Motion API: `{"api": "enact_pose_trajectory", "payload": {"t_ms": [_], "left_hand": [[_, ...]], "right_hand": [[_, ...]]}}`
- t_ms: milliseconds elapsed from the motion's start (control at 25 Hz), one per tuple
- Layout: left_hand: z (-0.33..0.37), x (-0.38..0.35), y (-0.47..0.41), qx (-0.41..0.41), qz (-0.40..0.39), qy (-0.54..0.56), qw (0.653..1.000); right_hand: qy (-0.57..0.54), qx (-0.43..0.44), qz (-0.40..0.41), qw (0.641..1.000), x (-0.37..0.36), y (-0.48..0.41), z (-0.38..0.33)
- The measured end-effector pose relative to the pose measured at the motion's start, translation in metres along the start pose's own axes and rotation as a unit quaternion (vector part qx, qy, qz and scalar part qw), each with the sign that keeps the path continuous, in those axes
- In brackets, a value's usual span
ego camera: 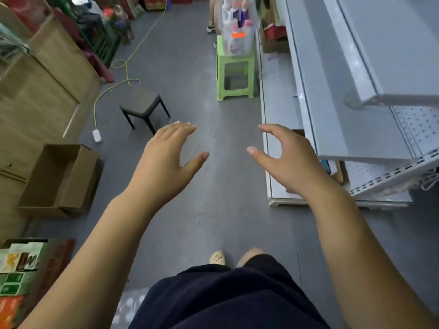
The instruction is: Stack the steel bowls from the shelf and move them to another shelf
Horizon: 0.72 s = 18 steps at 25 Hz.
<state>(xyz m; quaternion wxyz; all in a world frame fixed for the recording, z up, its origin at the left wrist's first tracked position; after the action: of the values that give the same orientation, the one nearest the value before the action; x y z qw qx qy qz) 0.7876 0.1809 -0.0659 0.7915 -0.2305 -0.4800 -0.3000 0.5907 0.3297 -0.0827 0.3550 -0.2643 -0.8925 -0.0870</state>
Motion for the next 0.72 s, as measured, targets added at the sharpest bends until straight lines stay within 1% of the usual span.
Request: {"api": "enact_pose_trajectory", "payload": {"t_ms": [160,240,440,560,640,720], "left_hand": [[-0.005,-0.016,-0.076,0.006,-0.019,0.025,0.999],[-0.008,-0.024,-0.114,0.009,-0.021,0.023,0.999],[-0.022,-0.01,-0.215,0.058,0.034,0.034,0.997],[-0.03,0.005,-0.273,0.084,0.08,0.044,0.992],[-0.036,0.01,-0.307,0.103,0.103,0.051,0.988],[-0.045,0.009,-0.339,0.117,0.103,0.064,0.986]], "right_hand": [[-0.005,-0.008,-0.009,1.0,0.007,-0.081,0.01],[-0.004,0.003,-0.015,1.0,0.012,-0.126,0.015],[0.007,0.055,-0.047,0.997,0.031,-0.252,0.007],[0.021,0.091,-0.047,0.995,0.049,-0.32,-0.001],[0.024,0.095,-0.041,0.994,0.055,-0.358,0.0],[0.017,0.088,-0.036,0.995,0.056,-0.391,0.006]]}}
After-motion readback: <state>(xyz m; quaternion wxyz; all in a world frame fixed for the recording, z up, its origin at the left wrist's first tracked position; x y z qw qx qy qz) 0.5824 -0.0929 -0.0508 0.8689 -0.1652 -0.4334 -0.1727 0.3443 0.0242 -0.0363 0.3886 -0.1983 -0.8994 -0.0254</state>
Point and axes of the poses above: each hand's wrist, its own y-axis away from the middle knuckle, its own x-axis out of the back of the hand, z = x × y, the point moved 5 cm from there along -y, towards the middle knuckle, and after that the axes turned 5 degrees about x, right-handed, at the moved point
